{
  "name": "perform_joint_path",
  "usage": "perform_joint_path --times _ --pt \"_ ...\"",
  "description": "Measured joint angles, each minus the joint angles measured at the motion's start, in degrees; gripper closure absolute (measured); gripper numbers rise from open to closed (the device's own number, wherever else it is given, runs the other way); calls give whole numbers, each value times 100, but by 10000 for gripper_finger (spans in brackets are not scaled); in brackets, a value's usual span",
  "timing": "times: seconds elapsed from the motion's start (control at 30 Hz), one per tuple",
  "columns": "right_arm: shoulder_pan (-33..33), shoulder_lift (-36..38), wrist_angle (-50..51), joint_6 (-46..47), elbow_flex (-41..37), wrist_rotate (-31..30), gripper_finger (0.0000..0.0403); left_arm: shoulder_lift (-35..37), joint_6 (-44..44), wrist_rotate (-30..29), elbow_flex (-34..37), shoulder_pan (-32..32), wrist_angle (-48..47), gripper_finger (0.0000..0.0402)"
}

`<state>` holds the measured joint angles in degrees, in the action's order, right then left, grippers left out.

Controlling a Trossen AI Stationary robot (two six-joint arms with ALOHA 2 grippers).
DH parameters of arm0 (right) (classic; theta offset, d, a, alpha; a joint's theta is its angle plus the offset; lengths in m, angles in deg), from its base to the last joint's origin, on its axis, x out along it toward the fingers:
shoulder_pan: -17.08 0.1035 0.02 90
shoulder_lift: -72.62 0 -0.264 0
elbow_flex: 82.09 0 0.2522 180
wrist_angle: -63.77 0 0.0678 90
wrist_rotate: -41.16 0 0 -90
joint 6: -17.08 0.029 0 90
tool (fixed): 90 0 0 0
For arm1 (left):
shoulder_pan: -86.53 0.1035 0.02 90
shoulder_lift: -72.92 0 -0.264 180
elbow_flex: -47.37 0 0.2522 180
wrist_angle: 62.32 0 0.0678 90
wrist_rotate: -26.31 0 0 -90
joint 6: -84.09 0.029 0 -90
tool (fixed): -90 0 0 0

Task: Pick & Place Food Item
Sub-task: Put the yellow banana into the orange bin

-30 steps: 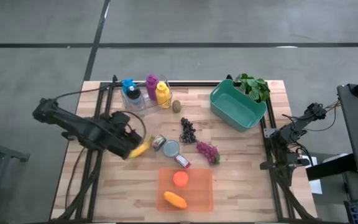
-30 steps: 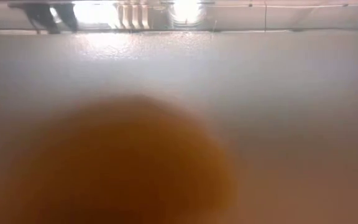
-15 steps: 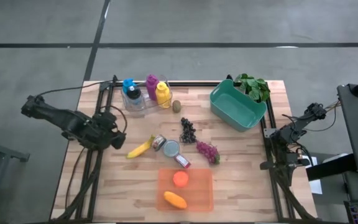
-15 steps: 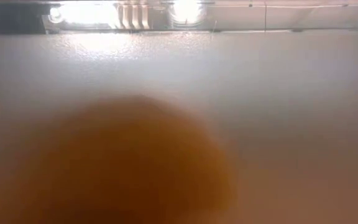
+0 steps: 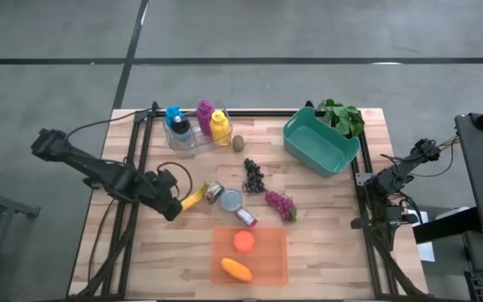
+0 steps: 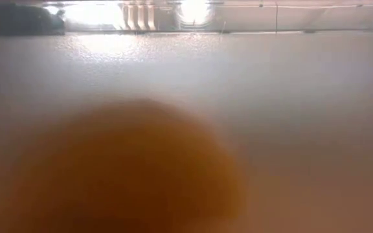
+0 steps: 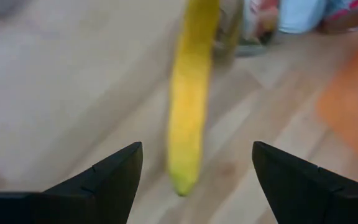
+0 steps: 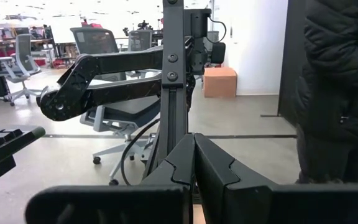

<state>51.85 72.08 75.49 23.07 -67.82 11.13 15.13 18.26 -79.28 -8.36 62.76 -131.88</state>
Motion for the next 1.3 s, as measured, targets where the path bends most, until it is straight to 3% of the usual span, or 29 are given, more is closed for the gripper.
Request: perform_joint_path --times 0.23,0.67,1.0,1.3 --pt "-2 0 2 2 2 -2 395 -14 -339 211 340 -13 811 94" --pt "-1 0 0 2 1 0 395 -170 -318 198 957 -13 1026 94" --pt "0 0 0 -1 1 -1 395 -167 259 103 2025 -13 2620 95" --pt "0 0 1 -1 1 0 395 -152 91 130 2486 -13 3102 156"
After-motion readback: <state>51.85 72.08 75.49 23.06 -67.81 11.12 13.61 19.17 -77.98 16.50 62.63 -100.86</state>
